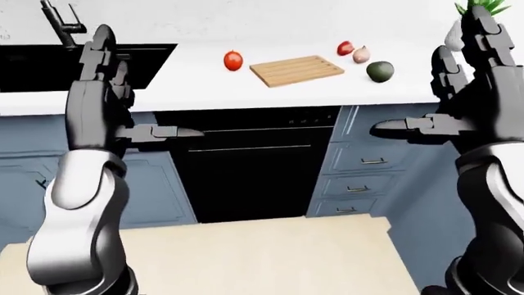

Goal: Place the avocado, onion, tomato and bell pepper on the cutting board.

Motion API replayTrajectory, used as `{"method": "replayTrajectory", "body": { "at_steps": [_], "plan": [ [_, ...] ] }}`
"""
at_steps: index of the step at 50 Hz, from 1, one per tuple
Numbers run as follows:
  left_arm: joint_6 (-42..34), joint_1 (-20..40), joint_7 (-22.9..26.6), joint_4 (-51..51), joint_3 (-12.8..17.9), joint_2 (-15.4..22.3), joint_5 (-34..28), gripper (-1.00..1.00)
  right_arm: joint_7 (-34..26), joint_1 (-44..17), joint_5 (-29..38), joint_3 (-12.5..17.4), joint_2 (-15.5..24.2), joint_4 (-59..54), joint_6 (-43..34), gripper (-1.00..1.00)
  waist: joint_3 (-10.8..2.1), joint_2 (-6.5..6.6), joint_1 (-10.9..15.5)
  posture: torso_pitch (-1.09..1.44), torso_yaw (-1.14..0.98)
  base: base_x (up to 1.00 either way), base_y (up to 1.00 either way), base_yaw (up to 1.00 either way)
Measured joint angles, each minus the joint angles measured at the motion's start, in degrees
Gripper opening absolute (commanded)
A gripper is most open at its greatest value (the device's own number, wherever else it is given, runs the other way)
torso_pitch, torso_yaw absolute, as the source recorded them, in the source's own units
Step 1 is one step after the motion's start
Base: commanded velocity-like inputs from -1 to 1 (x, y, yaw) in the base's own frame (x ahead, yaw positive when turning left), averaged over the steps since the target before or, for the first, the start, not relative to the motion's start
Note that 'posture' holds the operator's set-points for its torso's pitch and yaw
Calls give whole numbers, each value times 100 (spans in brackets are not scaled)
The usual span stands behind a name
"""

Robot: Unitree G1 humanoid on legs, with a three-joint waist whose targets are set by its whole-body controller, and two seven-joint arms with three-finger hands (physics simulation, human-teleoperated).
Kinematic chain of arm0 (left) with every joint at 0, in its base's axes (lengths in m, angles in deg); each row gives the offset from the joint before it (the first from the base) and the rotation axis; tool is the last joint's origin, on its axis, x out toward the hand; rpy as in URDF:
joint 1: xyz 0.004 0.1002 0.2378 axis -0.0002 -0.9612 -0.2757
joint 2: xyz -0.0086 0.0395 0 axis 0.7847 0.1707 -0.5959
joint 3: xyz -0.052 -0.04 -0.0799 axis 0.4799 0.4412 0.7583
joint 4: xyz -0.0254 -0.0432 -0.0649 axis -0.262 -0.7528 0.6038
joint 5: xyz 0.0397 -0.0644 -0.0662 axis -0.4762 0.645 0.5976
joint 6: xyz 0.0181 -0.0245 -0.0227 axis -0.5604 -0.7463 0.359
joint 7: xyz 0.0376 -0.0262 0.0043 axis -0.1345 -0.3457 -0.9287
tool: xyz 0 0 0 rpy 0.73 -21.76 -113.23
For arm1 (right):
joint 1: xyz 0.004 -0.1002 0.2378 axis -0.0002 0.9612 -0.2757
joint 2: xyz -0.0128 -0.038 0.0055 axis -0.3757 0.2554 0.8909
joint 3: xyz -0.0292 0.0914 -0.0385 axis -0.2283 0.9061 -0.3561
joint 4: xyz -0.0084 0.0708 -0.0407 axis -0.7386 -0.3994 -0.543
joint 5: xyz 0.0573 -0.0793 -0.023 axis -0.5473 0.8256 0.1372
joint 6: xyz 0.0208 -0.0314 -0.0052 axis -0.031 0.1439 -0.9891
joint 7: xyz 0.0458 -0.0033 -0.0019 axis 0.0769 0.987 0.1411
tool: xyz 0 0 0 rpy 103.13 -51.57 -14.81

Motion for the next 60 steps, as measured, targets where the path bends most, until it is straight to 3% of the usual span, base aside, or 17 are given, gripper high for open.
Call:
{"method": "replayTrajectory", "body": {
  "at_steps": [2, 11, 14, 17, 21, 23, 25, 27, 30, 34, 37, 40, 47, 51, 54, 57, 60],
  "plan": [
    [3, -34, 21, 41, -36, 5, 44, 100, 56, -25, 5, 37, 34, 36, -26, 100, -19, -45, -14, 0, 0, 39, -38, 0],
    [-144, 71, 50, 360, 234, 245, 130, 100, 68, -208, -146, 23, 194, 29, -64, 100, -1, 341, -70, 0, 0, 42, -38, 0],
    [-213, -46, -1, 331, 324, 248, 134, 100, 44, -104, -195, -114, 119, 50, -92, 100, 206, 392, 37, 0, 0, 53, -27, 0],
    [-330, -33, -28, 251, 320, 286, 144, 100, 11, -129, -231, -157, 142, 19, -121, 100, 27, 480, 91, 0, 0, 62, -20, 0],
    [-234, 56, -26, 471, 393, 399, 184, 100, 57, -361, -187, -58, 209, 169, -70, 100, -14, 291, 233, 0, 0, 43, -5, 0],
    [-198, 198, -24, 521, 412, 465, 207, 100, 106, -472, -192, 70, 325, 237, -59, 100, -62, 50, 45, 0, 0, 0, 0, 0],
    [-231, 148, -26, 556, 360, 404, 246, 100, 159, -425, -195, 167, 361, 225, -97, 100, 105, -53, -15, 0, 0, 0, 0, 0],
    [-346, 65, -7, 486, 290, 397, 306, 100, 212, -381, -210, 160, 368, 172, -229, 100, 225, -9, -36, 0, 0, 0, 0, 0],
    [-467, 45, -13, 325, 294, 421, 320, 100, 164, -358, -246, 5, 394, 134, -318, 100, 246, 137, -17, 0, 0, 3, 0, 0],
    [-386, 106, -55, 394, 328, 449, 273, 100, 114, -348, -283, 0, 353, 210, -249, 100, 40, 501, -42, 0, 0, 20, -7, 0],
    [-389, 38, -64, 357, 384, 454, 251, 100, 104, -310, -372, -31, 293, 184, -331, 100, 190, 498, 27, 0, 0, 62, -20, 0],
    [-386, 65, -78, 437, 456, 489, 220, 100, 116, -342, -424, 51, 350, 355, -266, 100, 17, 497, 87, 0, 0, 62, -13, 0],
    [-160, 83, -59, 544, 450, 492, 207, 100, 259, -325, -320, 127, 436, 384, -70, 100, -12, 38, 68, 0, 0, 20, -3, 0],
    [-341, -131, 29, 395, 296, 376, 296, 100, 277, -104, -150, 99, 382, 159, -237, 100, 225, 233, -59, 0, 0, 0, 0, 0],
    [-393, -124, 37, 344, 315, 399, 286, 100, 222, -133, -80, 52, 350, 137, -288, 100, 156, 404, -70, 0, 0, 0, 0, 0],
    [-355, -87, -1, 432, 435, 427, 228, 100, 84, -195, -103, -10, 398, 280, -217, 100, 19, 301, -46, 0, 0, 14, 0, 0],
    [-375, -144, -19, 449, 482, 440, 192, 100, -16, -158, -69, -100, 293, 414, -97, 100, 68, 307, 55, 0, 0, 43, 0, 0]
  ]
}}
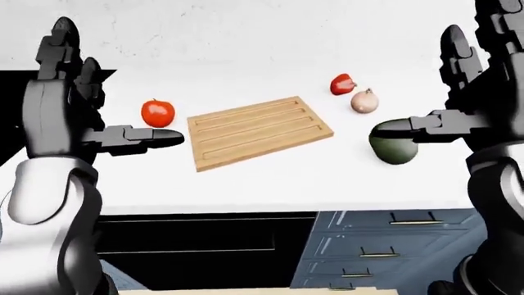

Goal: Place the avocado, onion, tomato and bell pepper on the cutting board.

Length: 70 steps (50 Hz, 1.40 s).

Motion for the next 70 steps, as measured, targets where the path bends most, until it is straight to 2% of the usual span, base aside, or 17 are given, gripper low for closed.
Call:
{"method": "replayTrajectory", "body": {
  "at_steps": [3, 6, 8, 11, 14, 19, 24, 28, 31, 36, 40, 47, 52, 59, 62, 67, 70],
  "plan": [
    [4, 53, -7, 138, 110, 65, -12, 100, -32, -10, 59, 23, -38, 115, 115, 100, -139, 123, 6, 0, 0, 43, 0, 0],
    [127, 96, -7, 267, 118, 94, -15, 100, -4, -49, 136, 114, -73, 91, 182, 100, -162, 2, 30, 0, 0, 20, 0, 0],
    [188, 159, 16, 274, 69, 100, 8, 100, 74, -72, 163, 220, -91, 52, 206, 100, -169, -164, -82, 0, 0, 0, 0, 0],
    [95, -27, 86, 174, 0, 11, 90, 100, 161, 96, 138, 290, -119, -31, 141, 100, 56, -157, -81, 0, 0, 0, 0, 0],
    [-76, -91, 115, 45, 9, 22, 134, 100, 202, 132, 92, 242, -111, -153, 41, 100, 172, -158, -97, 0, 0, 0, 0, 0],
    [-53, -59, 72, 232, 177, 111, 115, 100, 207, 85, -13, 217, -65, 30, 114, 100, 11, 84, -131, 0, 0, 0, 0, 0],
    [-26, -139, 61, 292, 245, 127, 59, 100, 126, 135, 23, 121, -22, 95, 109, 100, -133, -73, -96, 0, 0, 0, 10, 0],
    [-63, -146, 100, 302, 137, 85, 68, 100, 68, 201, 78, 233, -58, 149, 85, 100, -186, -5, -116, 0, 0, 0, 19, 0],
    [12, -86, 141, 390, 143, 121, 78, 100, 115, 223, 142, 314, -93, 132, 151, 100, -180, 92, -133, 0, 0, 0, 0, 0],
    [-54, -159, 121, 218, 185, 92, -10, 100, 51, 351, 86, 203, -147, 141, 94, 100, -94, -9, -89, 0, 0, 0, 0, 0],
    [-40, -174, 128, 232, 177, 69, -46, 100, -33, 442, 85, 359, -10, 329, -92, 100, -103, -109, -52, 0, 0, 0, 0, 0],
    [-5, -202, 177, 283, 214, 77, -24, 100, -285, 454, 33, 966, 474, 855, -934, 100, -96, -99, -63, 0, 0, 0, 0, 0],
    [80, -260, 182, 245, 222, 60, -38, 100, -864, 932, 309, 1154, 886, 1167, -1578, 100, -77, -131, -63, 0, 0, 0, 0, 0],
    [144, -342, 197, 202, 215, 28, -85, 100, -2307, 1736, 1559, 699, 1072, 1186, -1698, 100, -57, -119, -96, 0, 0, 0, 0, 0],
    [154, -374, 226, 219, 253, 25, -80, 100, -2963, 1940, 2321, 412, 1020, 1060, -1645, 100, -54, -99, -127, 0, 0, 0, 0, 0],
    [278, -450, 238, 139, 244, -24, -116, 100, -3895, 1933, 3470, 292, 820, 1056, -1583, 100, -91, -54, -137, 0, 0, 0, 0, 0],
    [350, -480, 231, 98, 219, -68, -141, 100, -4295, 2066, 4094, 83, 459, 1007, -1319, 100, -118, -59, -150, 0, 0, 0, 0, 0]
  ]
}}
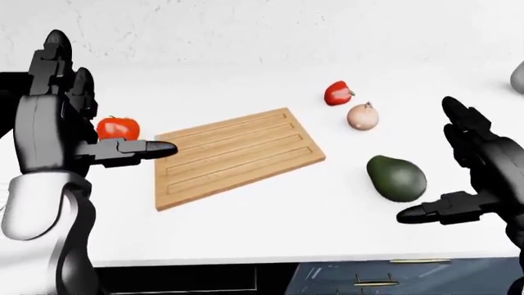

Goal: Place the avocado, onion, tomato and bell pepper on the cutting board.

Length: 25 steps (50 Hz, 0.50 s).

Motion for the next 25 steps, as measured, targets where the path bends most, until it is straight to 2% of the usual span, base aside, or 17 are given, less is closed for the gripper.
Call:
{"method": "replayTrajectory", "body": {
  "at_steps": [5, 11, 25],
  "plan": [
    [-1, 10, 22, -38, 10, 10, -1, 100, -541, 64, 771, -161, -575, -279, 438, 100, -12, 36, -16, 0, 0, 0, 0, 0],
    [-42, 116, 6, -5, -43, 44, -12, 100, -743, 225, 1192, -62, -1100, -574, 1101, 100, -60, 65, -7, 0, 0, 0, 0, 0],
    [23, 53, 27, -71, -57, -11, -50, 100, -556, 313, 1349, -184, -1460, -996, 1740, 100, -93, 81, -6, 0, 0, 0, 0, 0]
  ]
}}
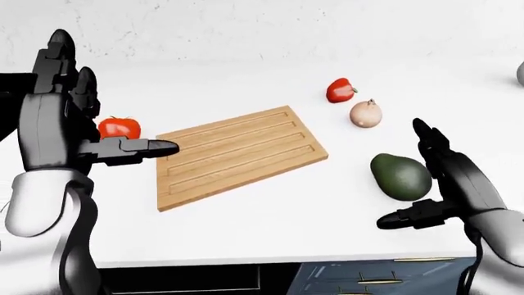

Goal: Place the avocado, onion, tomato and bell pepper on the cutting board.

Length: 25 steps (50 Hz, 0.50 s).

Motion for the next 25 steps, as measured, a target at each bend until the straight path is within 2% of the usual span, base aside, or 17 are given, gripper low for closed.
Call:
{"method": "replayTrajectory", "body": {
  "at_steps": [7, 18, 22, 25],
  "plan": [
    [49, -12, 23, -39, -46, -24, -38, 100, 109, 91, -86, 10, -105, -139, 258, 99, -25, -12, -4, 0, 0, 0, 0, 0],
    [107, -55, 52, -56, -89, -79, -133, 100, 167, 194, -186, 34, -153, -190, 534, 66, -49, -54, -14, 0, 0, 0, 0, 0],
    [104, -78, 77, -30, -60, -87, -145, 100, 180, 237, -175, 39, -183, -164, 593, 61, -48, -66, -15, 0, 0, 0, 0, 0],
    [132, -88, 78, -43, -62, -98, -164, 100, 190, 255, -163, 42, -211, -165, 626, 47, -51, -73, -17, 0, 0, 0, 0, 0]
  ]
}}
